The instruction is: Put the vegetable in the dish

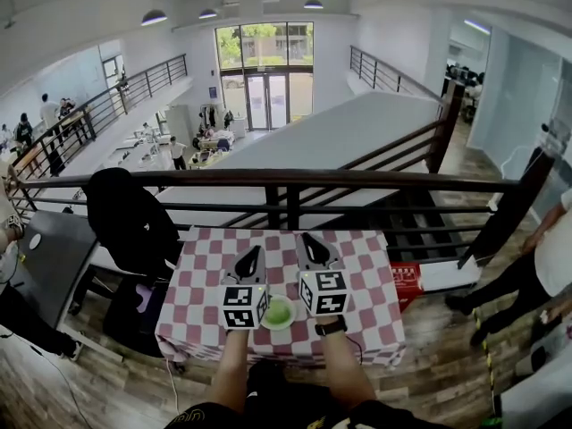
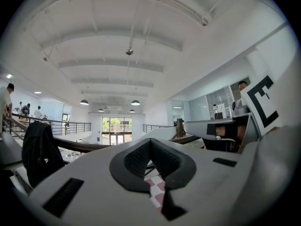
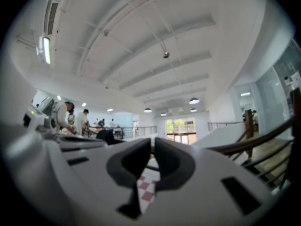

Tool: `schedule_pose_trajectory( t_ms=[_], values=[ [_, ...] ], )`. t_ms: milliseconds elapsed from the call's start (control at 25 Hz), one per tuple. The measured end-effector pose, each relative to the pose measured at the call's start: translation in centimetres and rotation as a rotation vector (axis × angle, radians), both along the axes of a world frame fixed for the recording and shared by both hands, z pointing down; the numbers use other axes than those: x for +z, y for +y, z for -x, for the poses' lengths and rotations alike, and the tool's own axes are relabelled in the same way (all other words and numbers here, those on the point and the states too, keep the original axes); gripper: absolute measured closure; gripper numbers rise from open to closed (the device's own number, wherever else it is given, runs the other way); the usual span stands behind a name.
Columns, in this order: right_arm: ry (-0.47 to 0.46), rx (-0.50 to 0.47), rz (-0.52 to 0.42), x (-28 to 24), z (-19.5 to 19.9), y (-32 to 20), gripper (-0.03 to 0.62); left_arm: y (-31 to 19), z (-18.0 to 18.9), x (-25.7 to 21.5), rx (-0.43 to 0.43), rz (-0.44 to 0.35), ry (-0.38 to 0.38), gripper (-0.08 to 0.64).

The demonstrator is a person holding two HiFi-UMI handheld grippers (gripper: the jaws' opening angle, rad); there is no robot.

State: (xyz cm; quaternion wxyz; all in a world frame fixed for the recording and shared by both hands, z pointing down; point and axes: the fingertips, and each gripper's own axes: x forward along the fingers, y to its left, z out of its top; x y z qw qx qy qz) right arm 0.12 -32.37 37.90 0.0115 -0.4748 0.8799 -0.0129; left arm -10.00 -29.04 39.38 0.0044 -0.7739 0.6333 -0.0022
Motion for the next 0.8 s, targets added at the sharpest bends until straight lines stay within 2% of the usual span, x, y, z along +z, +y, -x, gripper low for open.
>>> schedule_pose_trajectory(
  t_ms=[120,240,440,800],
  values=[
    [0.001,-0.04,-0.001,-0.2,0.7,-0.1,0.575,-0.6,0.4,-1.0,-0.011,-0.027,0.038,0.546],
    [0.001,-0.061,-0.023,-0.8,1.3,0.3,0.575,-1.0,0.4,-1.8,-0.012,-0.032,0.042,0.546],
    [0.01,-0.044,-0.065,-1.8,0.5,0.6,0.575,-1.1,-1.2,-1.8,0.015,-0.038,0.007,0.546],
    [-0.007,-0.006,-0.101,-2.8,-1.5,0.1,0.575,-1.5,-3.7,-2.2,0.067,-0.058,-0.012,0.546]
  ],
)
